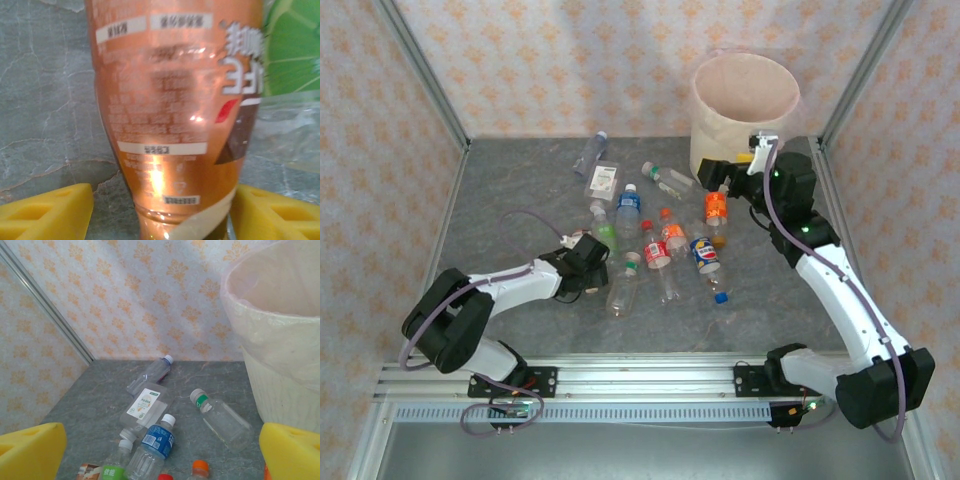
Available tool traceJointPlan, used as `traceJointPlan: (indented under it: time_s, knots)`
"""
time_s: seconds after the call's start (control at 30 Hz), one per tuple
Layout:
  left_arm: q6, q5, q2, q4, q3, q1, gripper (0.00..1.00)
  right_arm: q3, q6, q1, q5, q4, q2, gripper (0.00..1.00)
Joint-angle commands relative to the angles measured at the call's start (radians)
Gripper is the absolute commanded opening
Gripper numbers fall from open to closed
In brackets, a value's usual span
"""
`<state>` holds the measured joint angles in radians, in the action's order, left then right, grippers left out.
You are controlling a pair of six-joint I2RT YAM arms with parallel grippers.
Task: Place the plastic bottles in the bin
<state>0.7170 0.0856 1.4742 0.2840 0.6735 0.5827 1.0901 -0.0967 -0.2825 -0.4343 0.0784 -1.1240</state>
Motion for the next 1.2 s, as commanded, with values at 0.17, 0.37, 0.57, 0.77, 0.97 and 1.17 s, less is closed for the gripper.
traceJointPlan:
  time_s: [0.17,0.37,0.57,0.77,0.97,1.17]
  knots:
    - [-0.030,0.008,0.023,-0.118,-0.062,0.005,0.59,-0.027,0.011,-0.012,0.000,-0.056,0.009,0.99]
    - [-0.047,0.019,0.012,-0.127,-0.080,0.005,0.42,-0.039,0.000,-0.014,0.015,-0.062,0.009,0.99]
    - [-0.043,0.072,-0.079,-0.089,-0.103,0.004,0.25,-0.049,-0.014,-0.016,0.018,-0.080,0.010,0.99]
    - [-0.068,0.113,-0.219,0.001,-0.084,0.005,0.00,-0.100,-0.062,-0.018,0.098,-0.155,0.026,0.99]
    - [-0.125,0.127,-0.408,0.034,-0.077,0.005,0.00,-0.158,-0.140,-0.021,0.121,-0.190,0.055,0.99]
    - [-0.229,-0.078,-0.535,-0.165,-0.071,0.005,0.00,-0.191,-0.193,-0.031,0.028,-0.164,0.058,0.99]
